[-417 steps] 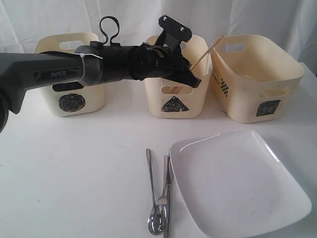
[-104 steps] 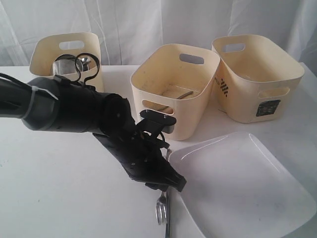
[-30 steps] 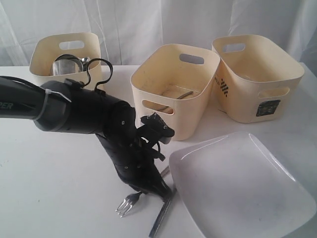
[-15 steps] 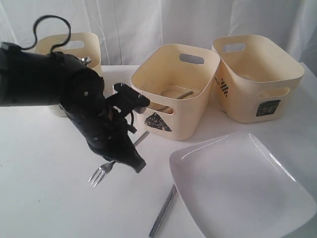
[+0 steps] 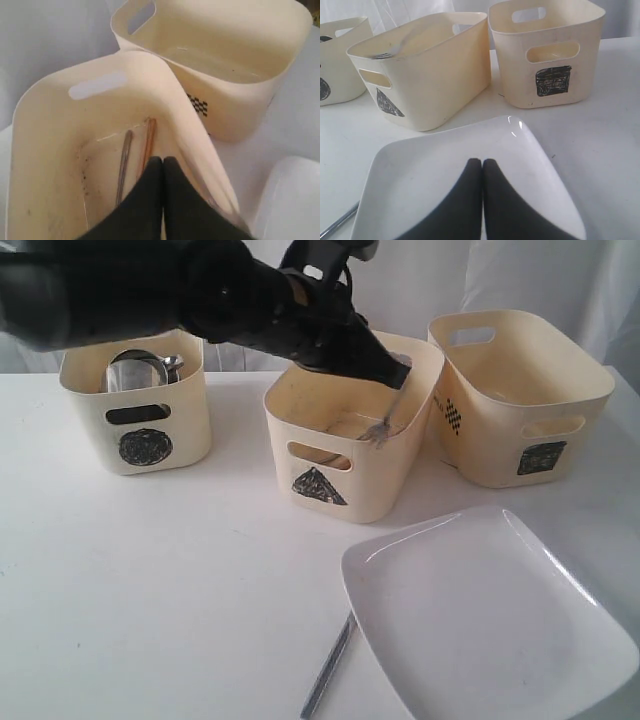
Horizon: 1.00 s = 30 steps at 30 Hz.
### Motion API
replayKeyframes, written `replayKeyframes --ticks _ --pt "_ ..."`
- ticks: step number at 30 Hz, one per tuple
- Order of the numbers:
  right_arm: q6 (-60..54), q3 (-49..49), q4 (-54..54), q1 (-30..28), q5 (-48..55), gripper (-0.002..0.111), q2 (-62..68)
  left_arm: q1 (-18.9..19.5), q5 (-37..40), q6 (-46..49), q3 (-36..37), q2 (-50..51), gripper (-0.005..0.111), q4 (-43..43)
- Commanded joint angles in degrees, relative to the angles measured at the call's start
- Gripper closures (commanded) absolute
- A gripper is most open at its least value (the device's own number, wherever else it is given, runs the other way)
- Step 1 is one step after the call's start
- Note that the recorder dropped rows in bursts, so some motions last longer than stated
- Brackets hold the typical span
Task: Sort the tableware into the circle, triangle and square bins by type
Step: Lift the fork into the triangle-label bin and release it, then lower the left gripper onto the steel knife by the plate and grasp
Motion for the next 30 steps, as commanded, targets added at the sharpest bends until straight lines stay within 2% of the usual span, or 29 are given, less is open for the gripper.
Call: replayKeyframes --ticks 1,4,9,14,18,24,30 --pt "-0.2 0.4 0.1 0.1 -0.8 0.108 -0.3 1.0 -2.3 2.5 -7.4 7.5 0.107 -0.2" --pt "-0.2 0.4 0.1 0.1 -0.8 0.108 -0.3 2.2 -1.5 2.3 -10.2 10.2 0.107 -0.2" --pt "-0.2 0.4 0.1 0.1 -0.8 0.108 -0.3 4.1 0.2 2.2 -10.9 10.3 0.107 -0.2" --pt "-0.2 0.4 0.1 0.1 -0.8 0.108 -0.3 4.8 9.2 0.2 -11.2 9.3 0.107 -0.4" --pt "-0.2 0.4 0.1 0.1 -0.8 0.108 -0.3 3.8 17.7 1.3 -11.1 6.7 0.107 -0.5" --pt "-0.2 0.4 0.1 0.1 -0.8 0.108 -0.3 3.4 24.4 3.2 -6.6 -0.2 0.107 -1.0" --pt "-0.2 0.4 0.1 0.1 -0.8 0.108 -0.3 3.4 25.5 3.4 2.2 -7.5 0.107 -1.2"
